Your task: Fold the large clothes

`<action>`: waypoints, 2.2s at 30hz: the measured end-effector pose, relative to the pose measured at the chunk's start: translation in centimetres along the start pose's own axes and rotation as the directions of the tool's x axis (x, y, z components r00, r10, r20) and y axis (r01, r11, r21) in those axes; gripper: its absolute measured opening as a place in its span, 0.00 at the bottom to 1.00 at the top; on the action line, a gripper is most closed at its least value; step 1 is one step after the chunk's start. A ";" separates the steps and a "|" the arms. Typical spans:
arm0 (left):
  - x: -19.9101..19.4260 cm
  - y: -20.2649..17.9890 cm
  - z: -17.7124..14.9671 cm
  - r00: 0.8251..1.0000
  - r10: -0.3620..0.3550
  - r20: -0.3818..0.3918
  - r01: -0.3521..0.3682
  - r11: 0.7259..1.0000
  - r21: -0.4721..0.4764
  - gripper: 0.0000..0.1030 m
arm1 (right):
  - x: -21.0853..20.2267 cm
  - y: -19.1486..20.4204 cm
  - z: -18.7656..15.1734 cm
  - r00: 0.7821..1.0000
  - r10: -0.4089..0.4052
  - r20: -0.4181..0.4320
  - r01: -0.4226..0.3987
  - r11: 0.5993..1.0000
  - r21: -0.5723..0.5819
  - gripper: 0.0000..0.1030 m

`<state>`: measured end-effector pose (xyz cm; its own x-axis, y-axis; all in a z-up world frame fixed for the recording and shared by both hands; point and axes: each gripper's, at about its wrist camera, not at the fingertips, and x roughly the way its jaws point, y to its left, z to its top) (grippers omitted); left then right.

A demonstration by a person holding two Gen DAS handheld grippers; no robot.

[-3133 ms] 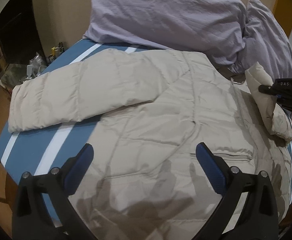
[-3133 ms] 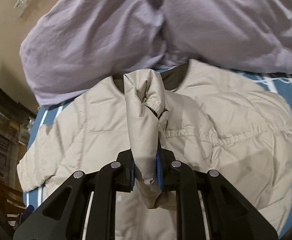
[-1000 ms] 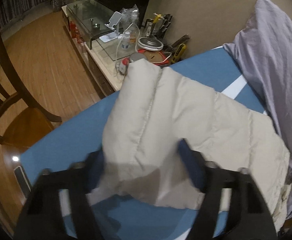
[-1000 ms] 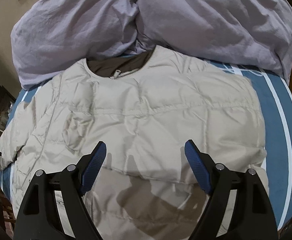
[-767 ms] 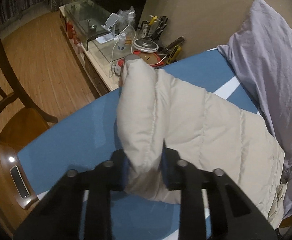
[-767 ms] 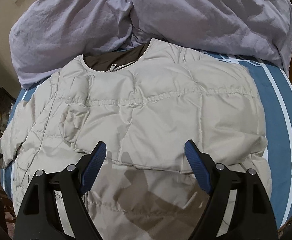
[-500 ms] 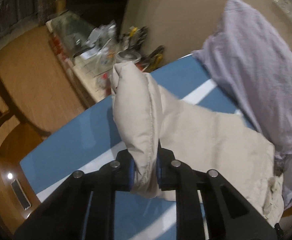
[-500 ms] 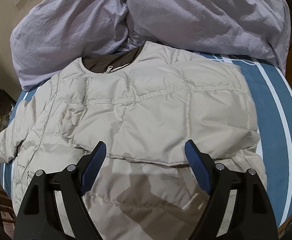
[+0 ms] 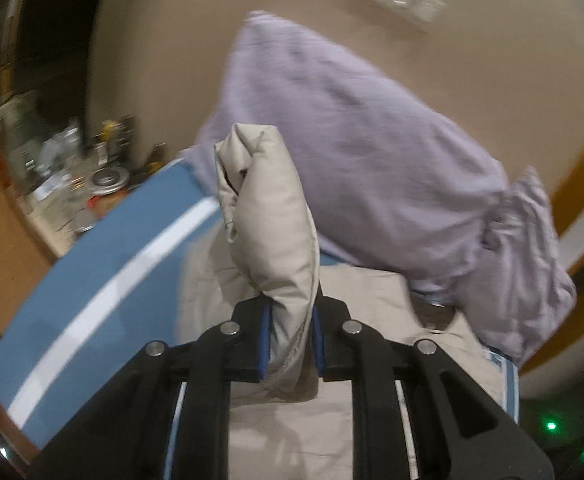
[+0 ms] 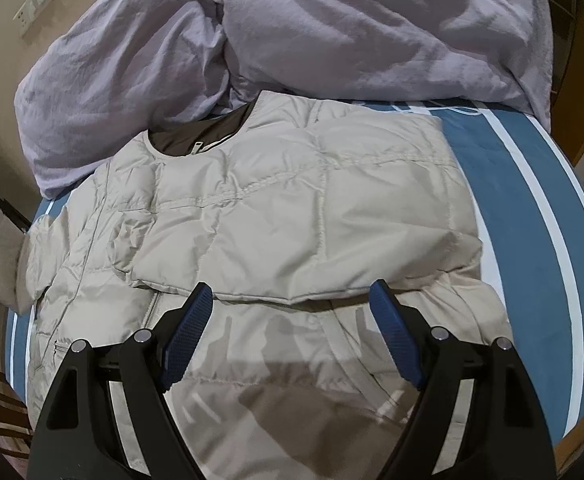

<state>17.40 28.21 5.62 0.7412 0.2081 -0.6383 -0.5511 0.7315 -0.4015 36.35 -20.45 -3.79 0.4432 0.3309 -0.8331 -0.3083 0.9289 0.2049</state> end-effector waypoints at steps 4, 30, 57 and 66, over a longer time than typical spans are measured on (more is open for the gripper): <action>0.5 -4.8 -0.6 0.997 -0.078 -0.009 0.078 0.994 0.074 0.16 | -0.5 -1.2 -0.4 1.000 -0.012 0.013 0.012 1.000 0.025 0.80; 9.3 -19.6 -9.0 0.933 -0.215 -0.290 0.294 0.918 0.265 0.16 | -1.0 -5.7 -2.0 0.998 -0.068 0.008 0.066 0.989 0.133 0.80; 14.8 -22.7 -13.5 0.905 -0.135 -0.404 0.290 0.890 0.352 0.60 | 0.0 -7.8 -1.8 0.994 -0.108 -0.016 0.109 0.977 0.186 0.80; 18.1 -21.6 -14.8 0.921 -0.012 -0.389 0.170 0.912 0.373 0.60 | 0.0 -7.9 -1.7 0.993 -0.113 -0.019 0.114 0.978 0.175 0.80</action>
<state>37.03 6.60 -6.95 0.5403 -0.0702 -0.8385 -0.2339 0.9447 -0.2298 37.34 -28.09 -6.29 0.4592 0.2210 -0.8604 -0.1036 0.9753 0.1952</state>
